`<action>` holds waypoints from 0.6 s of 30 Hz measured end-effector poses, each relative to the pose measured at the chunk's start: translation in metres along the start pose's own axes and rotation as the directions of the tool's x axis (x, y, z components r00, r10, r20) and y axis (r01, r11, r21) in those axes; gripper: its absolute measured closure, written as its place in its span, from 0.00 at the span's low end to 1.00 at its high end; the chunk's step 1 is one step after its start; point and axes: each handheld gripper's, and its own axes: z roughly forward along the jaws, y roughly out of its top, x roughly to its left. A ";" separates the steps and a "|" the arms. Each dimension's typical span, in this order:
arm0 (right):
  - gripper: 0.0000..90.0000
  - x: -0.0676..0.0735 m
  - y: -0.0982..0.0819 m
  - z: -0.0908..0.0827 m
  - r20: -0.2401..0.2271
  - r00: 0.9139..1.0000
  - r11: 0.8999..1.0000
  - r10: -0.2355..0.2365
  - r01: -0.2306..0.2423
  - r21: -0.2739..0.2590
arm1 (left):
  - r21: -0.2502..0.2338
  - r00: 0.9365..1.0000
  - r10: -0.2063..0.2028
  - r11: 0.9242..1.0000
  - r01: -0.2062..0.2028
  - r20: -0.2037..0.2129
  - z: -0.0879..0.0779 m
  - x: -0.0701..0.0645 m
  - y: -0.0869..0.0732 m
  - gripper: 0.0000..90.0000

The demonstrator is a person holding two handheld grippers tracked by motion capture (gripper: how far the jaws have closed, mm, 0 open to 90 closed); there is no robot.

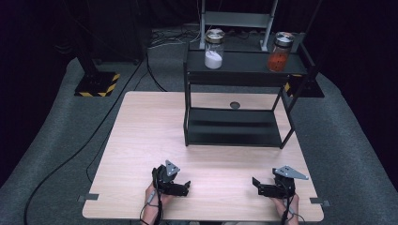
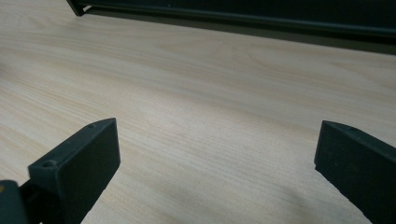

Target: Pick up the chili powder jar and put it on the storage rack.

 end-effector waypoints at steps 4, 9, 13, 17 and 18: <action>0.00 0.005 0.000 0.001 0.019 1.000 1.000 -0.022 0.022 0.004 | 0.000 1.000 0.000 1.000 0.000 0.000 0.000 0.000 0.000 0.00; 0.00 0.007 0.003 0.003 0.026 0.999 0.999 -0.026 0.026 0.021 | -0.001 1.000 0.000 1.000 0.000 -0.001 0.000 0.000 0.000 0.00; 0.00 0.010 0.004 0.003 0.037 0.999 0.999 -0.033 0.032 0.028 | -0.001 1.000 0.000 1.000 0.000 0.000 0.000 0.000 0.000 0.00; 0.00 0.011 0.005 0.004 0.039 0.999 0.999 -0.037 0.035 0.033 | 0.000 1.000 0.000 1.000 0.000 0.000 0.000 0.000 0.000 0.00; 0.00 0.010 0.005 0.004 0.038 0.999 0.999 -0.037 0.036 0.035 | 0.000 1.000 0.000 1.000 0.000 0.000 0.000 0.000 0.000 0.00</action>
